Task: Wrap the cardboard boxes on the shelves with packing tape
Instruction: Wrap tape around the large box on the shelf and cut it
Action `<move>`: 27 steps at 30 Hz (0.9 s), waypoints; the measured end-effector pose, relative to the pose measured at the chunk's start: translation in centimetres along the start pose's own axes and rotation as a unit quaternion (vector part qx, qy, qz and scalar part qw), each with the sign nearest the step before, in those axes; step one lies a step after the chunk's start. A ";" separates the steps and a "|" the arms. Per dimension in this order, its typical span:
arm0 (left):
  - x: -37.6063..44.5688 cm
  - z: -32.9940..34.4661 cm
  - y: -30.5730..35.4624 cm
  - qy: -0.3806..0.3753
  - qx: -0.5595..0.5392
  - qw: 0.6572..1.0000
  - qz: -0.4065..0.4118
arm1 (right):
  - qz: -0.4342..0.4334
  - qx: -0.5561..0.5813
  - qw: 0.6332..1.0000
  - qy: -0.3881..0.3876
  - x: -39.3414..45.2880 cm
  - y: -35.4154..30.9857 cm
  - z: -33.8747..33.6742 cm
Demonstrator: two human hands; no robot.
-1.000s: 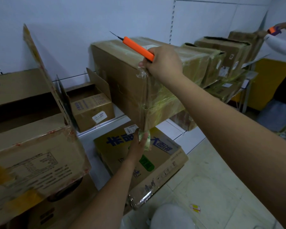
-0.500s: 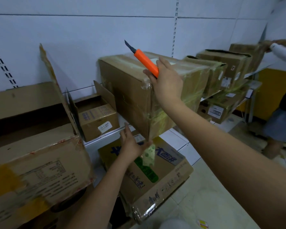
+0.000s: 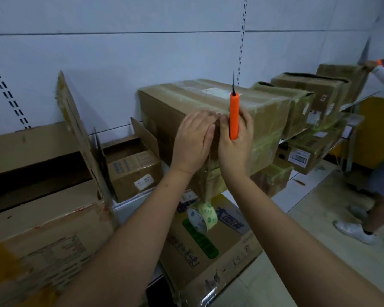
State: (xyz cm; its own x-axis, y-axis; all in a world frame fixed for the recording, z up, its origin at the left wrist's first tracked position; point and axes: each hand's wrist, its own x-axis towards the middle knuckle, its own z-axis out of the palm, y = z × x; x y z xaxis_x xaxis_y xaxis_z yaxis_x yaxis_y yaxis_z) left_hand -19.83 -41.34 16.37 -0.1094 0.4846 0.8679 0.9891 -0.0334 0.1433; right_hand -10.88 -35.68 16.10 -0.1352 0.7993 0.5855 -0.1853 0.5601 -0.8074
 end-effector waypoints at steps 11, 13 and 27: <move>-2.0 4.6 -0.9 0.178 -0.194 0.946 -0.190 | -0.065 -0.046 0.995 0.055 0.2 1.9 0.5; -3.3 5.0 -1.5 0.147 -0.190 0.947 -0.213 | -0.053 -0.029 0.997 0.039 0.3 2.1 0.2; -11.9 3.6 3.0 0.017 0.026 0.976 -0.217 | 0.017 0.079 0.985 -0.150 0.2 1.1 -4.4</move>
State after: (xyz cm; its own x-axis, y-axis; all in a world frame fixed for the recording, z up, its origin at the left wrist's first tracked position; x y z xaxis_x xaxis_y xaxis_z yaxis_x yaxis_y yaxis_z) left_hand -15.18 -44.02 4.77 -0.5211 0.4139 0.7464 0.8526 0.2134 0.4770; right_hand -6.85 -33.96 14.94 -0.4209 0.7040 0.5720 -0.3211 0.4741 -0.8198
